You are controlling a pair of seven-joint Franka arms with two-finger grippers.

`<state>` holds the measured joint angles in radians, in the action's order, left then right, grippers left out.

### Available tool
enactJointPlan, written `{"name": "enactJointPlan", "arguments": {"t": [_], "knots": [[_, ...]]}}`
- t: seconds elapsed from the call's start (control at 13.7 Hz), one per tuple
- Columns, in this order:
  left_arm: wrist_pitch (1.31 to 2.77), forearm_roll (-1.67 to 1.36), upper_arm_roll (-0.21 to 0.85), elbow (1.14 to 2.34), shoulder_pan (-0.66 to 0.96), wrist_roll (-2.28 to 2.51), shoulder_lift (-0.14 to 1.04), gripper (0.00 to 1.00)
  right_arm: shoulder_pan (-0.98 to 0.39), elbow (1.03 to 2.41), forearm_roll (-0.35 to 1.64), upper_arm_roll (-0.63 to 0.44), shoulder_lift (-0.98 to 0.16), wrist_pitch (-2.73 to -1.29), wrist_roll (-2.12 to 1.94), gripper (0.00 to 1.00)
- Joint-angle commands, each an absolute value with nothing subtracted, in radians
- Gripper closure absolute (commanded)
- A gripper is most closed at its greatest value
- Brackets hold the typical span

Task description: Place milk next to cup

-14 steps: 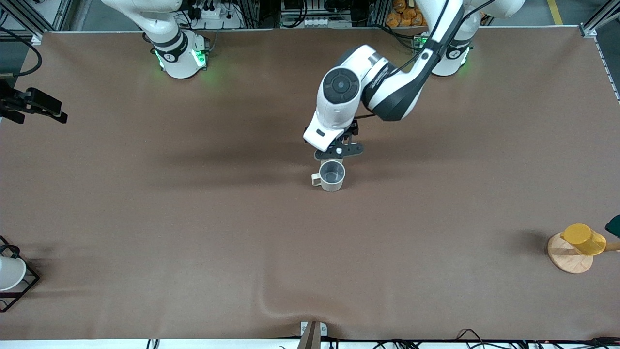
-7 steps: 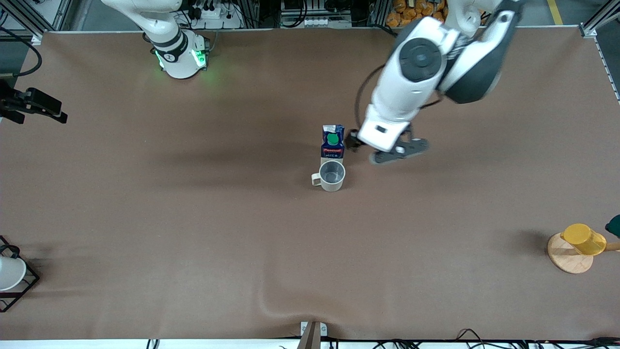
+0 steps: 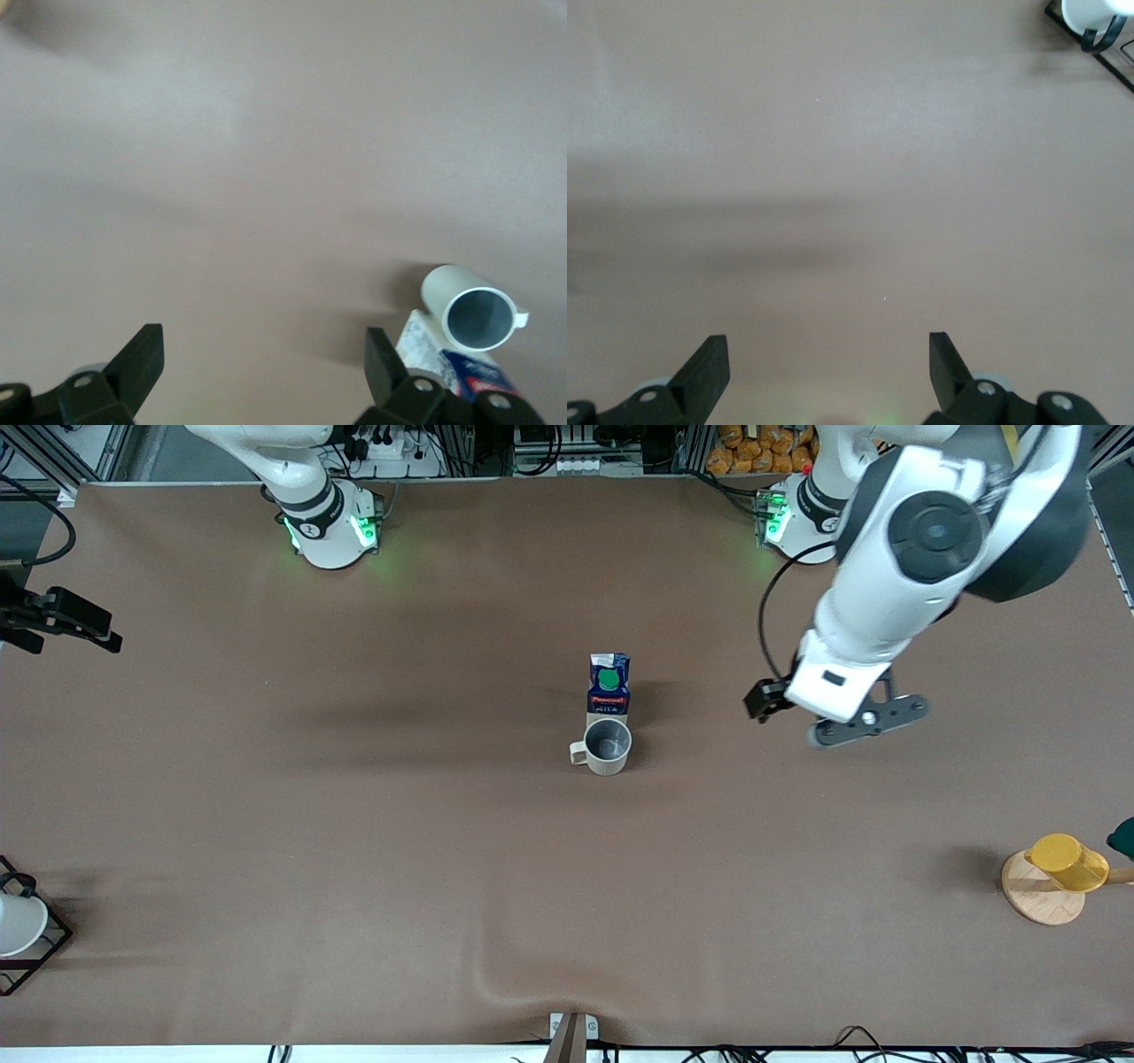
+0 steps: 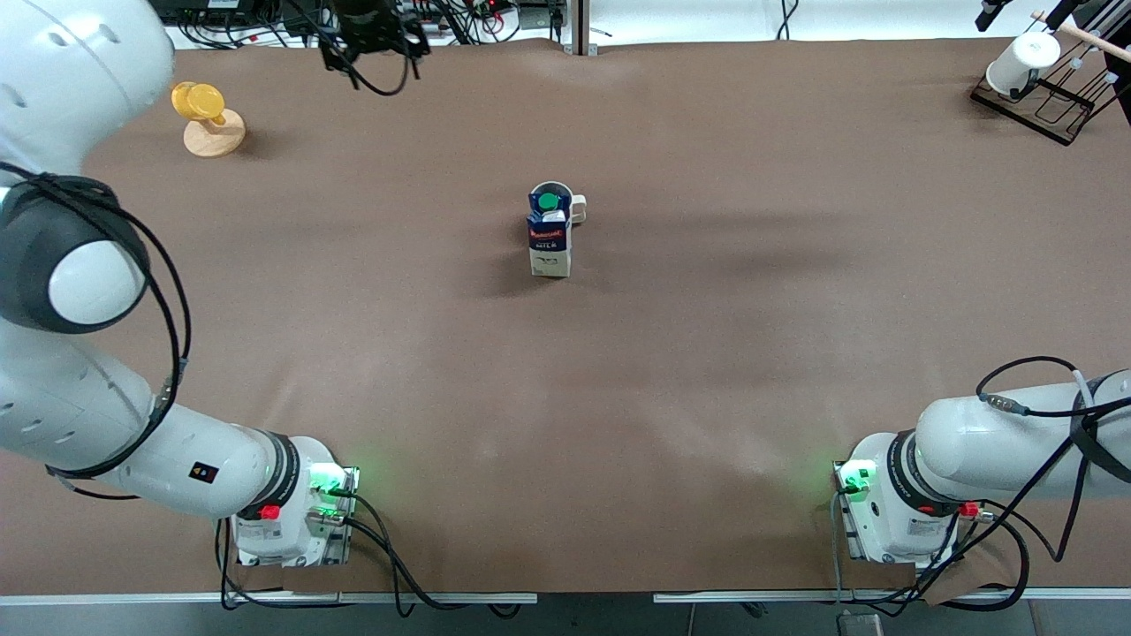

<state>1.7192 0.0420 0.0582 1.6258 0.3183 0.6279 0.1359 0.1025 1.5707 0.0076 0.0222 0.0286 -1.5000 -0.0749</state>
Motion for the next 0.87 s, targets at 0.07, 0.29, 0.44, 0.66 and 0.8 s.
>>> {"name": "enactJointPlan", "arguments": {"t": [0.07,0.29,0.44,0.66,0.8], "knots": [[1.609,0.055,0.069,1.647,0.21,0.473,0.022,0.0,0.098,1.578,0.003,0.018,0.034,-1.526,-0.086,0.0],[1.559,0.045,0.074,1.64,0.175,0.346,-0.026,0.0,0.097,1.58,0.005,0.018,0.034,-1.526,-0.086,0.0],[1.525,0.028,0.068,1.597,0.151,0.237,-0.032,0.0,0.097,1.58,0.006,0.018,0.034,-1.523,-0.086,0.0],[1.505,-0.025,0.06,1.577,0.039,0.063,-0.04,0.0,0.097,1.58,0.006,0.018,0.034,-1.523,-0.084,0.0],[1.493,-0.023,0.029,1.548,0.028,0.046,-0.038,0.0,0.095,1.58,0.006,0.018,0.034,-1.522,-0.084,0.0]]}}
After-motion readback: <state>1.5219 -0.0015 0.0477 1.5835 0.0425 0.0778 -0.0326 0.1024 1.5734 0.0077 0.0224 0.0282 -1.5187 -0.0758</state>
